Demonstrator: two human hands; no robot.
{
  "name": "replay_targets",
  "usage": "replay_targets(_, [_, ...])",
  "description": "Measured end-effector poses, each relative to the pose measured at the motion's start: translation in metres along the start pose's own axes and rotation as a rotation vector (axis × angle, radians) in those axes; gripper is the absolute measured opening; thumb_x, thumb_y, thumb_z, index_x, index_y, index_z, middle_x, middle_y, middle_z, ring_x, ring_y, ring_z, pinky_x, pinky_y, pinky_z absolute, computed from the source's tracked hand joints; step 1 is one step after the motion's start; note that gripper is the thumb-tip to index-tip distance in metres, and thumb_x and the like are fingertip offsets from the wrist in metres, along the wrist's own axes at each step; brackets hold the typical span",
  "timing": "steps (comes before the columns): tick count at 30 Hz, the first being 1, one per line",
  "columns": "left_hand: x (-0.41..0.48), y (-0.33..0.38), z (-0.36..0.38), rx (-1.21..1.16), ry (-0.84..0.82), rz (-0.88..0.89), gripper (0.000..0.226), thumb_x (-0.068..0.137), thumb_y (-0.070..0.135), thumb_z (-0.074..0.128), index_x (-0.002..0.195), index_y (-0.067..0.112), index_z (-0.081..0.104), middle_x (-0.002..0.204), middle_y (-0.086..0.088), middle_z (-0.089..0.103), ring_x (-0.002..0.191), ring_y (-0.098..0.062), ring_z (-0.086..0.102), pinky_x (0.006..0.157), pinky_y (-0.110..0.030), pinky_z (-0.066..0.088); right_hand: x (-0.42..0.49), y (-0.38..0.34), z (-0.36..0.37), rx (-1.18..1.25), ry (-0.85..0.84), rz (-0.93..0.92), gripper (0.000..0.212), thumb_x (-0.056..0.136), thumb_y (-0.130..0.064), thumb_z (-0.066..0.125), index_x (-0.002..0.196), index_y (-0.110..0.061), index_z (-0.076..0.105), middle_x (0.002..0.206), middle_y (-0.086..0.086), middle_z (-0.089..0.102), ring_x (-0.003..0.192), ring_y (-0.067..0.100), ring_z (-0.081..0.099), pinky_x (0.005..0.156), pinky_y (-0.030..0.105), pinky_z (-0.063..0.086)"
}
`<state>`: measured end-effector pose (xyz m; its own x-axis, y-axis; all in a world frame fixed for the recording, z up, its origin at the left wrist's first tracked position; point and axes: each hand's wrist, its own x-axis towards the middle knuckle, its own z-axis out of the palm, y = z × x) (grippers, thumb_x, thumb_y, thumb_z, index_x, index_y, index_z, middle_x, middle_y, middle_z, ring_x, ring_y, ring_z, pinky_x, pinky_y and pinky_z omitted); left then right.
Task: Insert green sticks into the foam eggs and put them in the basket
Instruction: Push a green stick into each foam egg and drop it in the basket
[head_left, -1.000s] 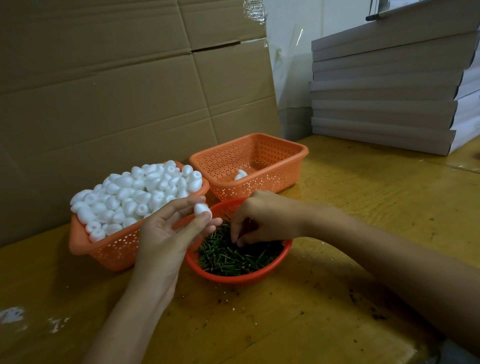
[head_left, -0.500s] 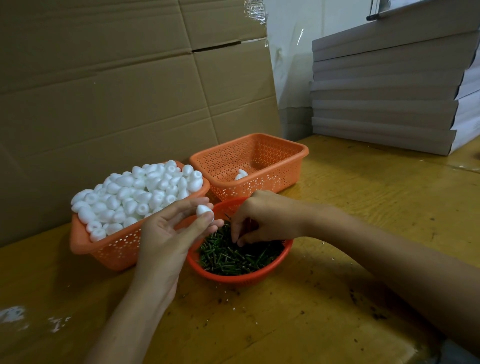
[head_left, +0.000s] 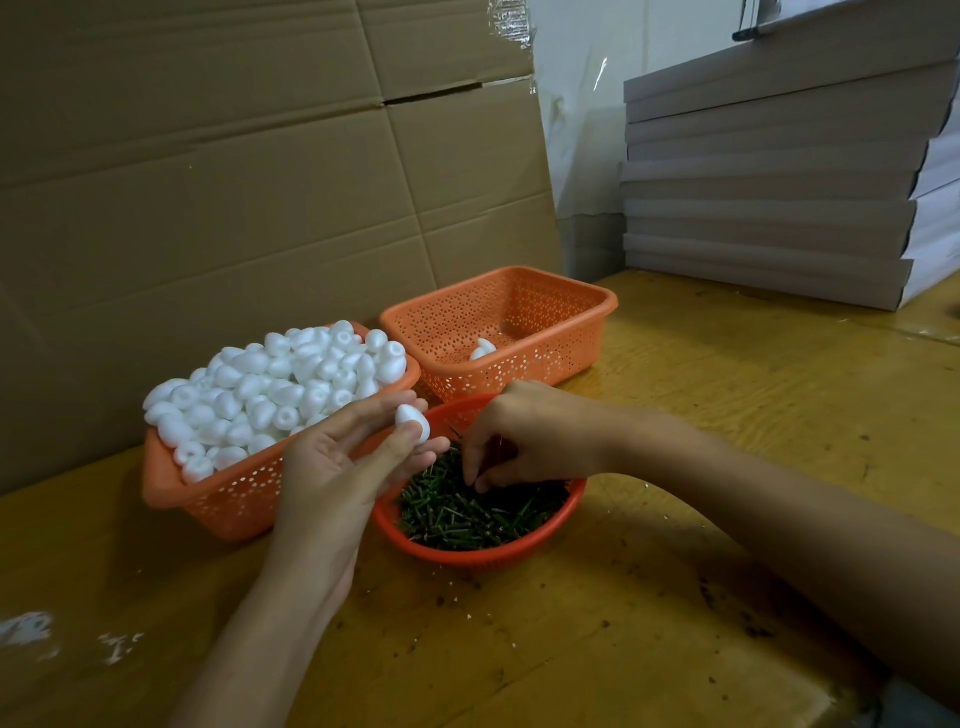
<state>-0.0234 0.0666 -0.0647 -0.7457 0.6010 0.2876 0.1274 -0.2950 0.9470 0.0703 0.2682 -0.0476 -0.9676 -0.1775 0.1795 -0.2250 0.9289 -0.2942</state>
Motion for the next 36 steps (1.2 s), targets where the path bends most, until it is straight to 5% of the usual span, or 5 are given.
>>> replay_targets(7, [-0.0019, 0.0016, 0.0, 0.037, 0.003, -0.005, 0.032, 0.065, 0.016, 0.09, 0.096, 0.014, 0.084, 0.114, -0.01, 0.079, 0.089, -0.037, 0.081, 0.073, -0.023, 0.063, 0.0, -0.0007, 0.0002, -0.009, 0.006, 0.002, 0.018, 0.092, -0.018, 0.078, 0.108, -0.025, 0.08, 0.105, -0.014, 0.078, 0.1, 0.0, 0.068, 0.092, 0.024, 0.052])
replay_targets(19, [0.0009, 0.0009, -0.0012, 0.025, -0.036, -0.013, 0.039, 0.079, 0.012, 0.079, 0.117, 0.008, 0.078, 0.114, -0.012, 0.08, 0.094, -0.036, 0.081, 0.072, -0.022, 0.063, 0.0006, 0.0006, 0.0014, -0.019, 0.022, -0.012, 0.016, 0.091, -0.022, 0.078, 0.106, -0.026, 0.08, 0.106, -0.014, 0.078, 0.1, 0.003, 0.068, 0.091, 0.026, 0.051])
replay_targets(28, [-0.0015, -0.0003, -0.0003, 0.052, -0.04, 0.024, 0.023, 0.077, 0.011, 0.083, 0.101, 0.015, 0.084, 0.116, -0.007, 0.08, 0.092, -0.036, 0.081, 0.072, -0.023, 0.063, 0.0002, 0.0, 0.0014, -0.018, 0.02, -0.01, 0.016, 0.091, -0.02, 0.079, 0.106, -0.026, 0.08, 0.105, -0.014, 0.077, 0.099, 0.001, 0.068, 0.09, 0.025, 0.052])
replay_targets(36, [-0.0003, -0.0007, -0.0013, 0.041, -0.034, 0.011, 0.029, 0.079, 0.011, 0.082, 0.107, 0.018, 0.085, 0.12, -0.002, 0.079, 0.091, -0.036, 0.081, 0.072, -0.022, 0.063, -0.0002, -0.0004, 0.0007, -0.01, 0.018, -0.004, 0.017, 0.091, -0.021, 0.079, 0.107, -0.026, 0.081, 0.105, -0.014, 0.078, 0.098, 0.001, 0.068, 0.088, 0.021, 0.05])
